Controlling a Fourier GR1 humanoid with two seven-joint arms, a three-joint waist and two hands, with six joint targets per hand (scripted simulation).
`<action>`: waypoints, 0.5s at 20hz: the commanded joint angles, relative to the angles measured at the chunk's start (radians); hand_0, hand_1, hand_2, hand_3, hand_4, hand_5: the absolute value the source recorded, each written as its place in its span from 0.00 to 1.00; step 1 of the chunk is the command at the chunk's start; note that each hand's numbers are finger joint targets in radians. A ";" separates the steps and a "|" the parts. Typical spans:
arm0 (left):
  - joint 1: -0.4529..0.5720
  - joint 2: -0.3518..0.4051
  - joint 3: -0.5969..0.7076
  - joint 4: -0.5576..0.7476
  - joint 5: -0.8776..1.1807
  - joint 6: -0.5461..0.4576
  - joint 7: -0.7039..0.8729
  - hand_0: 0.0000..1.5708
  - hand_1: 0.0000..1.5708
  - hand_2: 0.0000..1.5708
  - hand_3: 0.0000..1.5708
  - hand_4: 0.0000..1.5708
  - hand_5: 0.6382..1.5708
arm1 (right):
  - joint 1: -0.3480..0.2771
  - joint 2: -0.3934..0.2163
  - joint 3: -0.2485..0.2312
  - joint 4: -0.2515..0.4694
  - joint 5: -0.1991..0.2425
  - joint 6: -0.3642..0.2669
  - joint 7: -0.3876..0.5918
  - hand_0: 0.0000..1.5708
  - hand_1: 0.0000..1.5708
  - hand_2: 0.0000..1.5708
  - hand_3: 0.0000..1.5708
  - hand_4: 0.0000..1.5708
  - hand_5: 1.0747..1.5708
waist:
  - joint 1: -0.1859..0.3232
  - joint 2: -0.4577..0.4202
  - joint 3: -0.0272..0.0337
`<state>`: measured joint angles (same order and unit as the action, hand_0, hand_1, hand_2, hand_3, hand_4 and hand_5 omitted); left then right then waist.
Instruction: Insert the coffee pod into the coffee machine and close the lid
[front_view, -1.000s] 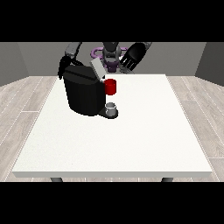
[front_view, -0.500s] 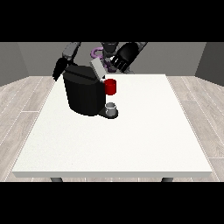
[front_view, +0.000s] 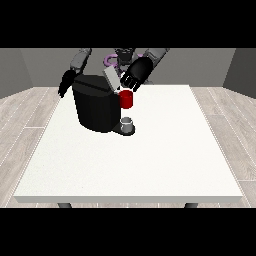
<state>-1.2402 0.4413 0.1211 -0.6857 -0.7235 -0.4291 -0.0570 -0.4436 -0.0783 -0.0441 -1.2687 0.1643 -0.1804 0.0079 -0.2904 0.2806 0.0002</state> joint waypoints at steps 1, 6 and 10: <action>0.038 0.009 -0.012 0.017 -0.014 0.008 -0.046 0.75 0.75 0.79 0.77 0.30 1.00 | 0.003 -0.024 -0.013 -0.019 -0.018 0.027 0.039 0.00 0.00 0.00 0.00 0.10 1.00 | 0.000 -0.011 -0.0002; -0.038 -0.034 -0.005 0.013 -0.003 -0.025 0.037 0.79 0.79 0.82 0.78 0.27 1.00 | -0.007 0.008 -0.018 0.060 0.007 -0.027 -0.033 0.00 0.00 0.00 0.00 0.02 1.00 | 0.030 0.004 0.0004; -0.002 -0.004 -0.003 0.041 -0.014 -0.003 -0.027 0.76 0.76 0.79 0.77 0.28 1.00 | -0.020 -0.004 -0.013 0.002 0.007 -0.019 0.013 0.00 0.00 0.00 0.00 0.11 1.00 | 0.002 0.014 -0.0001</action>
<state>-1.2476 0.4250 0.1183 -0.6599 -0.7312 -0.4319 -0.0646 -0.4475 -0.0666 -0.0482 -1.2555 0.1691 -0.1993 -0.0038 -0.2855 0.2901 0.0005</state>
